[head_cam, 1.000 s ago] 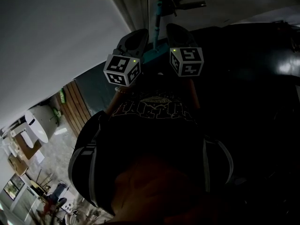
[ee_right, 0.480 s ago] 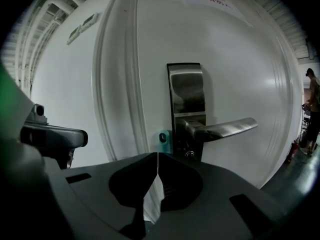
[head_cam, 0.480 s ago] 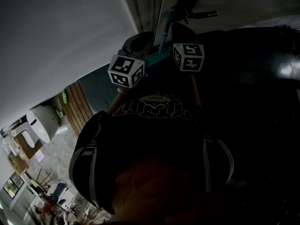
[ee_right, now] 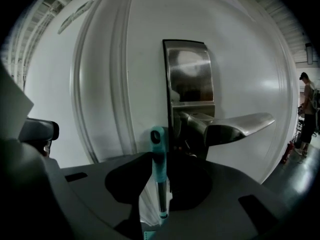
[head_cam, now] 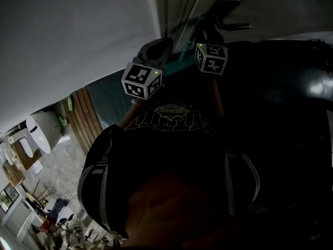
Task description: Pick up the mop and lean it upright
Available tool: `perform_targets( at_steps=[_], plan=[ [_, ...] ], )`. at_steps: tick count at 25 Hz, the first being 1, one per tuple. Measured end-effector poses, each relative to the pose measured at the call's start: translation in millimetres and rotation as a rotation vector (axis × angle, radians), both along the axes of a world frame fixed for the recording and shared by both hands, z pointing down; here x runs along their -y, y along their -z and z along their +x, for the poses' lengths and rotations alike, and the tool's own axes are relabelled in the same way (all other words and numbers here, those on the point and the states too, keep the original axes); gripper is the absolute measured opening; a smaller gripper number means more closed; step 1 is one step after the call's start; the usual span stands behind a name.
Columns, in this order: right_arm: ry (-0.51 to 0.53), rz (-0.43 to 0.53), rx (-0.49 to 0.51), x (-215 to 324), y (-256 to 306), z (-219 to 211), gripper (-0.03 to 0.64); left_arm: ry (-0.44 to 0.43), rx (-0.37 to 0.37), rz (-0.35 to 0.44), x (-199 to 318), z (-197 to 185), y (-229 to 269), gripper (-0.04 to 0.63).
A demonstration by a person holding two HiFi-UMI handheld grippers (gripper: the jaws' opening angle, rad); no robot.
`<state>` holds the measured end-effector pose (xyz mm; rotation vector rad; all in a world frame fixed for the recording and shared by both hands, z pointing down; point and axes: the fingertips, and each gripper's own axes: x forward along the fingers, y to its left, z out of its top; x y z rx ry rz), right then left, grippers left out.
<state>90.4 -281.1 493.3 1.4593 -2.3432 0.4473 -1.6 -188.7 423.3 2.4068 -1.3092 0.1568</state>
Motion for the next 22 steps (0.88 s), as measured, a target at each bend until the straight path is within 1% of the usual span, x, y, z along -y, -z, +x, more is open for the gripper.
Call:
perform_targets(
  at_steps=[4,11,18,22],
  plan=[
    [0.014,-0.017,-0.006,10,-10,-14,0.095,0.021,-0.003,-0.010,4,-15,-6,0.037],
    [0.010,-0.024,-0.036,19,-18,-28,0.096,0.047,-0.006,-0.016,8,-32,-8,0.037],
    [0.013,0.001,-0.044,14,-15,-25,0.098,0.046,-0.006,-0.015,2,-26,-5,0.037],
    [0.011,0.000,-0.044,10,-11,-14,0.100,0.039,-0.007,-0.016,-1,-16,-4,0.037]
  ],
)
